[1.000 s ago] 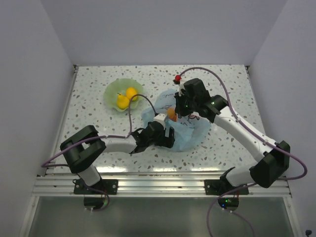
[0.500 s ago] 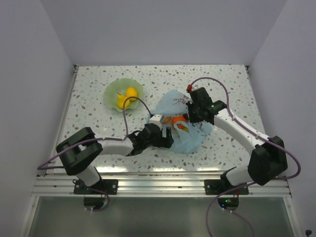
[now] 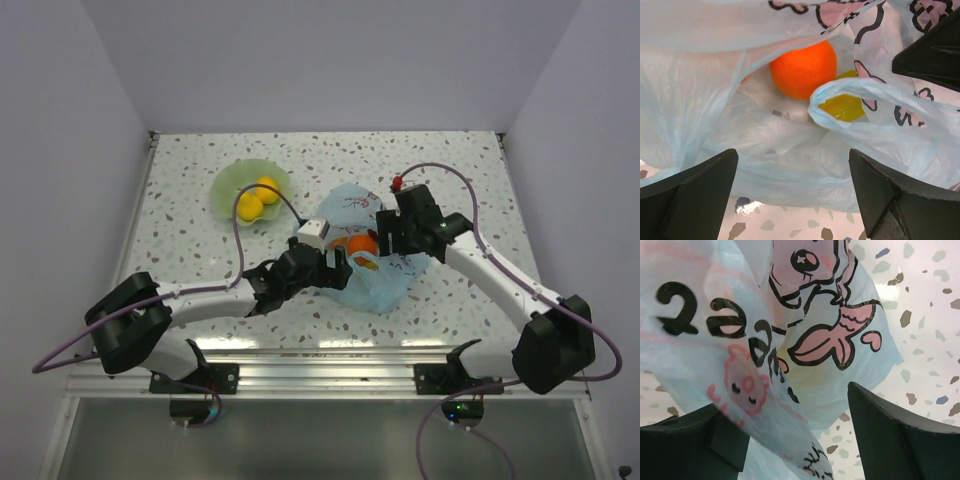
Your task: Untie the knot of the plastic bag and take out the fruit
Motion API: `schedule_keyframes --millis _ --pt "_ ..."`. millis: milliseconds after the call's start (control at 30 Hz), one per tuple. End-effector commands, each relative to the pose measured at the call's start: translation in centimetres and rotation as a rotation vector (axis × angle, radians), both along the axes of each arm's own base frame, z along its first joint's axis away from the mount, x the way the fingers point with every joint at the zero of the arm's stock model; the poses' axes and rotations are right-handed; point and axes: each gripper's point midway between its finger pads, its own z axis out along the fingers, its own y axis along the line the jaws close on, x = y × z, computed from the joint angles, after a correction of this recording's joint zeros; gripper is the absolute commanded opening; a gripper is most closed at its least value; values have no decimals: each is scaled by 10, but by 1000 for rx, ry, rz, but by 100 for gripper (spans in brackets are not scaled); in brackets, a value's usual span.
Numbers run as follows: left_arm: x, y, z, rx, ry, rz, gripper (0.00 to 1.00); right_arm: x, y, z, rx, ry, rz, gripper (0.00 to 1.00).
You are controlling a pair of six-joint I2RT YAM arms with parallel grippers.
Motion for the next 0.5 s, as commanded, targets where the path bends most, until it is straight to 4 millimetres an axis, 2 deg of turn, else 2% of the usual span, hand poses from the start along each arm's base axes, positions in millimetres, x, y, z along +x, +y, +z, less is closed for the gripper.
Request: schedule_keyframes --millis 0,167,200,300,467 --pt "17 -5 31 21 -96 22 99 -6 -4 27 45 -63 -45 75" --pt "30 -17 38 65 -131 8 99 -24 -18 27 30 -48 -80 61" --pt "33 -22 46 56 -142 8 99 -27 -20 25 22 -43 -86 59" --pt "41 -29 50 75 -157 7 98 -38 -25 16 14 -9 -89 50" --pt "51 -40 50 100 -161 5 98 -58 -35 -6 -14 56 -118 49"
